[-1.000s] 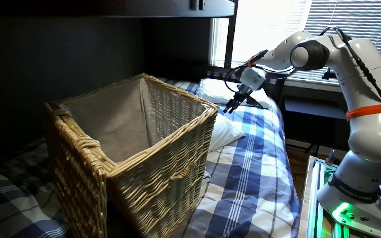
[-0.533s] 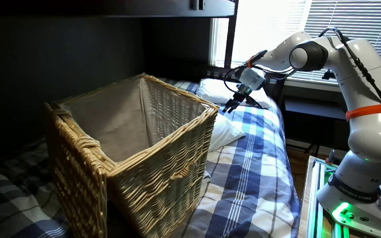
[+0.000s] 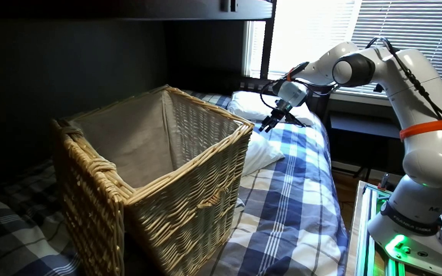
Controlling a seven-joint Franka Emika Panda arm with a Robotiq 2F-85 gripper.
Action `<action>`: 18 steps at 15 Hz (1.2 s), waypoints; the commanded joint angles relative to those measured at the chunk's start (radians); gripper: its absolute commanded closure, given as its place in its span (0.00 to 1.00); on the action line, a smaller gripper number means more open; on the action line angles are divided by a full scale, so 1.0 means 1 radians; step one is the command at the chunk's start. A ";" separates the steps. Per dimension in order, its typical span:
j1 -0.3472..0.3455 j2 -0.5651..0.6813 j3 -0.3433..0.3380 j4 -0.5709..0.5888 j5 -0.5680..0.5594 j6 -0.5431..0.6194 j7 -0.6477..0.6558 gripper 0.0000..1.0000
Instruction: Move the pillow to the right
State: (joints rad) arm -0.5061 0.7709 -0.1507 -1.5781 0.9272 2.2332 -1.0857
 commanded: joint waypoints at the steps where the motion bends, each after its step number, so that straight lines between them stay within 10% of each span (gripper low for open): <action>1: -0.047 0.101 0.030 0.118 -0.014 -0.047 0.014 0.00; 18: -0.166 0.418 0.152 0.524 0.004 -0.286 0.198 0.00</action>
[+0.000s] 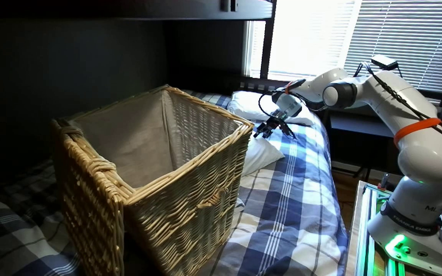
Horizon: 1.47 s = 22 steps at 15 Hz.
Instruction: Move the pillow to the right
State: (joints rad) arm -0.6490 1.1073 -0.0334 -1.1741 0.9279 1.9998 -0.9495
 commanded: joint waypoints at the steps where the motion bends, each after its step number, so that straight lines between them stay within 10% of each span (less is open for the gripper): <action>1: -0.028 0.098 0.045 0.145 0.007 -0.058 0.080 0.25; 12: -0.085 0.201 0.114 0.343 0.025 -0.228 0.231 0.97; 22: -0.178 0.257 0.166 0.590 0.036 -0.241 0.388 0.96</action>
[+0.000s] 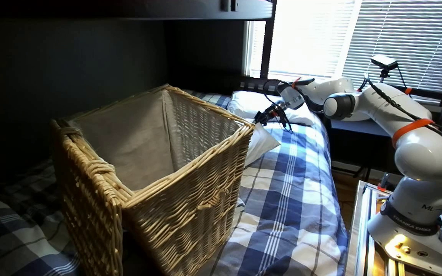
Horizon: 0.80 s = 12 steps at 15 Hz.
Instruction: Move the pillow to the right
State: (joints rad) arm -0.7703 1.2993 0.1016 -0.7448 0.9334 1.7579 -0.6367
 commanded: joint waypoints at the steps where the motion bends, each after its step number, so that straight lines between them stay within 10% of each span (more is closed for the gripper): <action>1: -0.068 0.077 0.040 0.188 0.036 0.010 0.099 0.96; 12: -0.236 0.106 0.054 0.272 0.147 0.170 0.197 0.96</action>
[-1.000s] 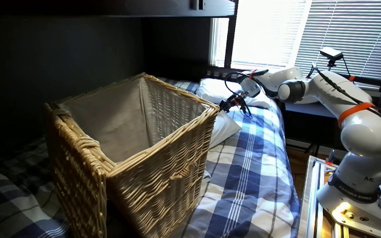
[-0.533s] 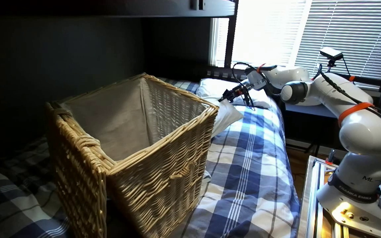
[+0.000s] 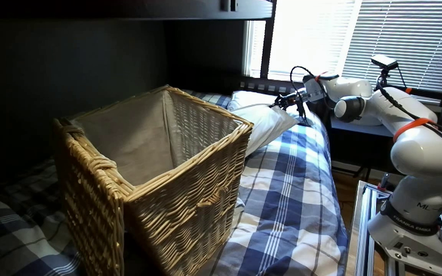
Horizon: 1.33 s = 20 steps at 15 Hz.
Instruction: Move the pillow to the right
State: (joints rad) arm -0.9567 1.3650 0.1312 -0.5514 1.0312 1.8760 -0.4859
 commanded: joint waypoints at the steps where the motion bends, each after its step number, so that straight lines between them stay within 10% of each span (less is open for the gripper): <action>1: -0.065 0.042 0.027 0.081 0.057 0.073 0.048 0.96; 16: -0.186 0.085 0.095 0.118 0.192 0.504 0.028 0.96; 17: -0.178 0.094 0.116 0.127 0.208 0.534 0.009 0.58; 20: -0.146 0.091 0.138 0.119 0.180 0.486 -0.059 0.42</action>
State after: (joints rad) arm -1.1329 1.4175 0.2375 -0.5040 1.2011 2.3765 -0.4927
